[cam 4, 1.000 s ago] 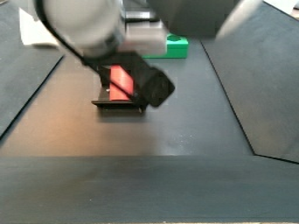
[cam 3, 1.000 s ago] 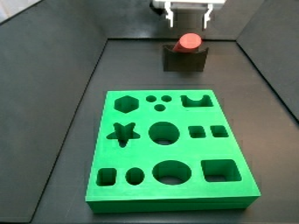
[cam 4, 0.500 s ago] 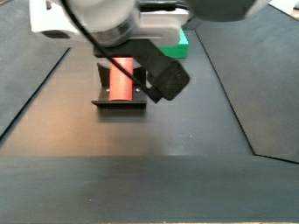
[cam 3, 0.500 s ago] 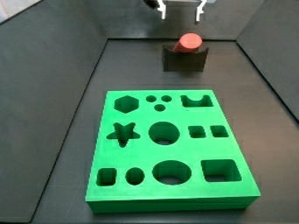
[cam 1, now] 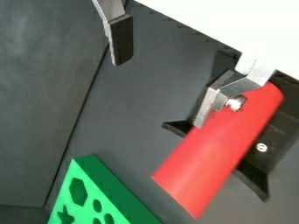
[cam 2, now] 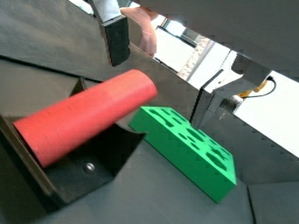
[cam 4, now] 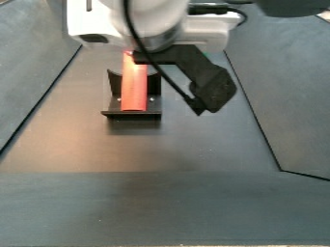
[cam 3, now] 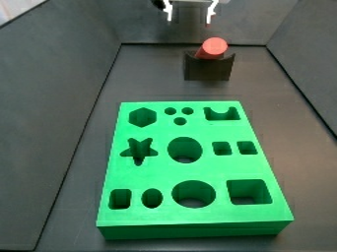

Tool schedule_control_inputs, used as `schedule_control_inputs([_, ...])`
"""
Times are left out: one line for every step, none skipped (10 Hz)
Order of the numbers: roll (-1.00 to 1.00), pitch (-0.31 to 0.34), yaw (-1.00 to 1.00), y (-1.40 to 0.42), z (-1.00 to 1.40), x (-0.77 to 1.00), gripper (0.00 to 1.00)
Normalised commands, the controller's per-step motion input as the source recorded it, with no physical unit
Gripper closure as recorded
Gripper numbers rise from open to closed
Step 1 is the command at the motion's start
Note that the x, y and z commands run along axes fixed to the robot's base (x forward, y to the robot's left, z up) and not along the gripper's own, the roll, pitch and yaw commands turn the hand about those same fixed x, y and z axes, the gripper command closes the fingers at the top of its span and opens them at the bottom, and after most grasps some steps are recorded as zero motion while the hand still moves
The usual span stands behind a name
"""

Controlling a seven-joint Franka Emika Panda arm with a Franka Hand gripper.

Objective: Pick up the oval object. Move up. Place the oval object on the fixture. Regrasp the oval object. Move to above the board. Insert the oval object.
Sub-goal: Regrasp the oval object.

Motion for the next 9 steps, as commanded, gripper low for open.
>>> schedule_control_inputs([0.0,-0.193,0.09,-0.01,0.01,-0.95,0.0])
schedule_control_inputs([0.78,-0.007,-1.0,-1.0,-0.24,-0.52,0.0])
schedule_control_inputs([0.79,-0.012,-1.0,-1.0,-0.24,-0.43,0.0])
schedule_control_inputs([0.79,-0.049,-1.0,-1.0,-0.17,-0.32,0.0])
schedule_control_inputs([0.78,-0.082,-1.0,-1.0,-0.16,-0.25,0.0])
schedule_control_inputs([0.77,-0.11,-1.0,-1.0,-0.15,-0.2,0.0])
schedule_control_inputs([0.77,-0.136,-1.0,-0.9,-0.12,-0.16,0.0])
schedule_control_inputs([0.76,-0.173,-1.0,-0.61,-0.06,-0.1,0.0])
schedule_control_inputs([0.75,-0.2,-1.0,-0.39,-0.03,-0.07,0.0])
